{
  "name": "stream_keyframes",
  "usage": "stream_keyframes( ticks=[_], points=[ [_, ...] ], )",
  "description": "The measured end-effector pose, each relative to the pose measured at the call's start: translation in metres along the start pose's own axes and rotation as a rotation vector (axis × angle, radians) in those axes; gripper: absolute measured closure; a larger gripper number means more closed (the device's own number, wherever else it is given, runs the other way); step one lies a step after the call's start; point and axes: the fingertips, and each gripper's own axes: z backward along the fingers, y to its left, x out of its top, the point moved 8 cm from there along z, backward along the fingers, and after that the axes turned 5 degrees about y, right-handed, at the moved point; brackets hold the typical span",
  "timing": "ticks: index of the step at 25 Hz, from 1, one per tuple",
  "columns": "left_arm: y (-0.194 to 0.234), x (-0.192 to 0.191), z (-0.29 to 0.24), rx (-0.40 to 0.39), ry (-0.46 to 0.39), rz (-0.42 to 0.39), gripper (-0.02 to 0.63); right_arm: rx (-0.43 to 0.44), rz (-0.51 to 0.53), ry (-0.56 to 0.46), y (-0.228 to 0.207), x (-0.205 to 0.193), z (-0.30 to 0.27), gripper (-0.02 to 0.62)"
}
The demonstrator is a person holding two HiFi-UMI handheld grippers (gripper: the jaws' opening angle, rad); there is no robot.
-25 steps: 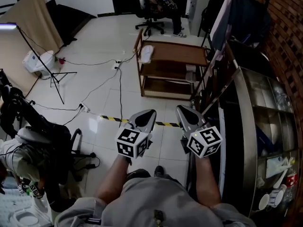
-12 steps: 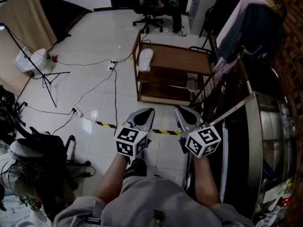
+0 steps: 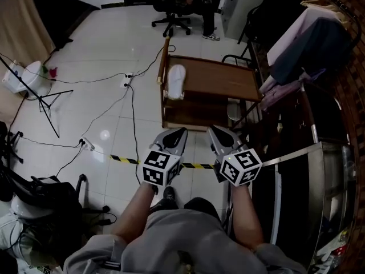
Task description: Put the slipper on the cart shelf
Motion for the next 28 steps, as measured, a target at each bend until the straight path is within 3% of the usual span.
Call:
stream_keyframes(
  ticks=[6, 13, 18, 23, 28],
  points=[
    [0.041, 0.004, -0.033, 0.040, 0.027, 0.020, 0.598, 0.007, -0.029, 0.045, -0.030, -0.003, -0.049, 0.595],
    [0.088, 0.004, -0.083, 0.193, 0.104, 0.022, 0.598, 0.065, -0.010, 0.125, -0.081, -0.013, -0.120, 0.595],
    [0.103, 0.008, -0.124, 0.245, 0.127, 0.058, 0.598, 0.134, -0.026, 0.164, -0.121, -0.012, -0.164, 0.595],
    [0.119, 0.010, -0.152, 0.280, 0.137, 0.070, 0.598, 0.199, -0.032, 0.220, -0.139, -0.021, -0.198, 0.595],
    [0.144, 0.007, -0.171, 0.273, 0.156, 0.106, 0.598, 0.188, -0.075, 0.282, -0.149, -0.030, -0.230, 0.595]
  ],
)
